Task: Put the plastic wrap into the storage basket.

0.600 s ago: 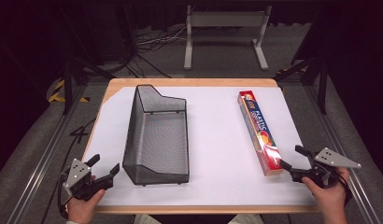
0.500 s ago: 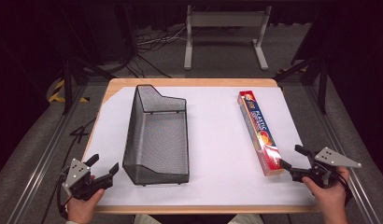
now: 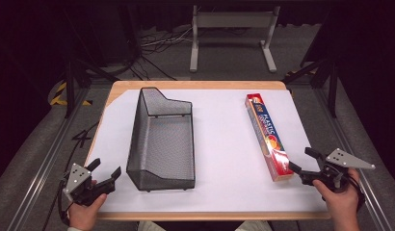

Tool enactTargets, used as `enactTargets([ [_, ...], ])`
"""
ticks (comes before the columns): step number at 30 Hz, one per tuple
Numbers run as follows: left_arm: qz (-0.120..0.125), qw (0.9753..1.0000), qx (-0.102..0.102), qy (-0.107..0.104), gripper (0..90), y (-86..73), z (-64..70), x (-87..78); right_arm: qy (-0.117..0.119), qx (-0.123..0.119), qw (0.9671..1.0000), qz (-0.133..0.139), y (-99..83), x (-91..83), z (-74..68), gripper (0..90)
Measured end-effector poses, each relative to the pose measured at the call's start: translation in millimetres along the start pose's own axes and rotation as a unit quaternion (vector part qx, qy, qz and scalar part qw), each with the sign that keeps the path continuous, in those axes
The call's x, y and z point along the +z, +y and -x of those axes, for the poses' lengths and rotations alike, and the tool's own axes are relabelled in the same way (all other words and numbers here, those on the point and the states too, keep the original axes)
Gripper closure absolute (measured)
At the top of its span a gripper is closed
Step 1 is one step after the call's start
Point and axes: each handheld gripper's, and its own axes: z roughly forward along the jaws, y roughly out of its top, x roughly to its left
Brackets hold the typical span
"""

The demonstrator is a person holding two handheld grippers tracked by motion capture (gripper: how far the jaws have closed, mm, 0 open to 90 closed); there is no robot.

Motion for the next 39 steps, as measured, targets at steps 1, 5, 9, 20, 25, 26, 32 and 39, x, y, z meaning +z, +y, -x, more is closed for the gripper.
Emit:
enactTargets([
  [1,0.000,1.0000,0.004,0.000,19.5,0.1,0.7,-0.3,0.001,0.005,1.0000,-0.001,1.2,0.3,0.4,12.4],
  [5,-0.002,1.0000,0.005,0.002,19.5,0.0,2.9,-1.2,-0.003,0.009,0.9999,-0.011,8.1,1.7,2.3,13.4],
  [9,0.000,1.0000,0.003,0.004,19.6,0.4,3.4,-1.6,-0.008,0.019,0.9997,-0.013,16.6,3.4,3.3,13.2],
  [20,0.000,1.0000,0.001,0.007,19.6,-0.6,1.6,-3.9,-0.007,0.013,0.9980,-0.061,33.8,17.8,8.7,4.5],
  [25,0.000,1.0000,0.001,0.008,19.6,-0.5,2.1,-4.0,-0.004,0.031,0.9979,-0.057,38.7,22.6,8.7,4.5],
  [26,0.000,1.0000,0.001,0.009,19.6,-0.5,2.2,-4.0,-0.005,0.033,0.9978,-0.058,40.2,23.8,8.5,5.1],
  [32,0.001,1.0000,0.002,0.009,19.6,-0.5,1.6,-3.9,-0.009,0.040,0.9967,-0.070,49.8,35.2,4.5,17.0],
  [39,0.000,0.9999,0.001,0.010,19.6,-1.1,1.6,-3.8,-0.011,0.048,0.9949,-0.088,66.0,54.6,0.7,23.2],
])
